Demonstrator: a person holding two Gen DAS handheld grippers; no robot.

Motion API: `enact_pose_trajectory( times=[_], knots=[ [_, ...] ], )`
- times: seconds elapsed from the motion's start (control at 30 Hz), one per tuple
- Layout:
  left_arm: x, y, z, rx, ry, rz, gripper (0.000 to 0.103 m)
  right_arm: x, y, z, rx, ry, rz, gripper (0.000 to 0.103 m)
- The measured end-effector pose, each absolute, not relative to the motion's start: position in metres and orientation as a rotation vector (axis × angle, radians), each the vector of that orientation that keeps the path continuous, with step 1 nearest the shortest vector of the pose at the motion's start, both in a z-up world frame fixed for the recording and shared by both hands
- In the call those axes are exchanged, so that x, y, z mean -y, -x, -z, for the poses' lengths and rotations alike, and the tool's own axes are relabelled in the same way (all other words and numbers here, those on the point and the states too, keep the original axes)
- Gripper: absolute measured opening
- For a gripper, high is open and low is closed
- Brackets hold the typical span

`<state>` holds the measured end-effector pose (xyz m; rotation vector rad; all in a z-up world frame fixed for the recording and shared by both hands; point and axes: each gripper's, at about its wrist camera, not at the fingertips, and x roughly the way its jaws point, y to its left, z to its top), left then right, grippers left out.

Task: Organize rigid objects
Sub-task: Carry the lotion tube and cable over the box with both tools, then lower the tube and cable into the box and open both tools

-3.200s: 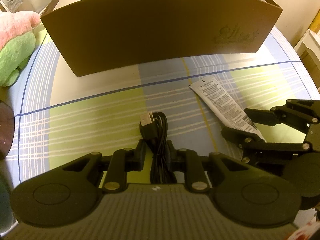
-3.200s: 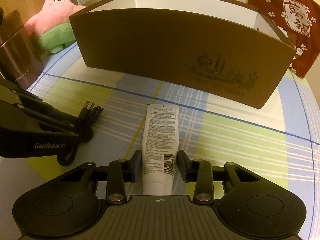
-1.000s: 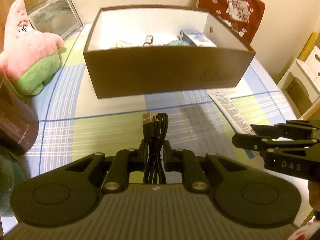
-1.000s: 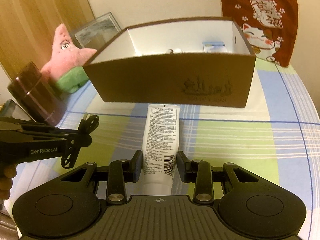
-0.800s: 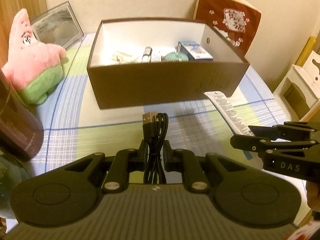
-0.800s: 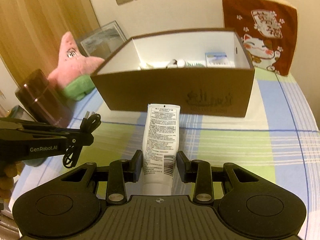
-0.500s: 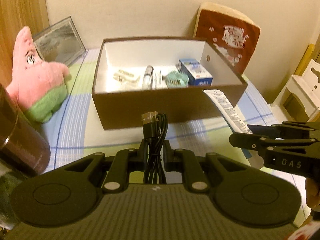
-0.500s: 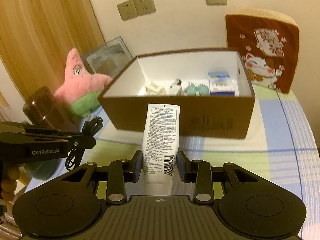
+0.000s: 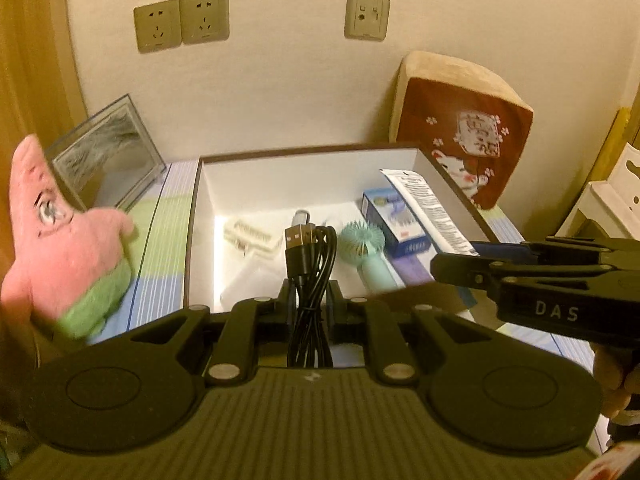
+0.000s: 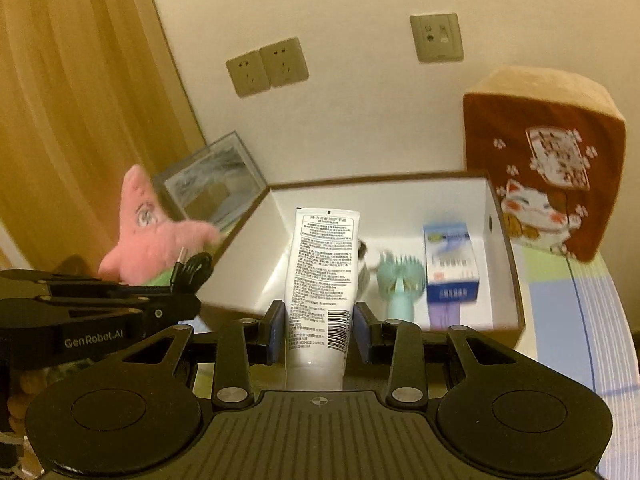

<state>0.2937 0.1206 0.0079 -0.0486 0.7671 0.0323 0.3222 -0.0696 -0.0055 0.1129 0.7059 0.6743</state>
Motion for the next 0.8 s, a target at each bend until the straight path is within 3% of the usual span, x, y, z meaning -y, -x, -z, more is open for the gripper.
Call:
enact_pose_trajectory(
  times=[0.33, 0.8],
  knots=[
    [-0.133, -0.353, 0.003, -0.805, 0.041, -0.042, 0.013, 0.055, -0.383, 0.008, -0.707, -0.117, -0.651, 0.037],
    [-0.14, -0.403, 0.053, -0.936, 0.062, -0.021, 0.013, 0.046, -0.432, 0.055, -0.831, -0.151, -0.594, 0.037]
  ],
)
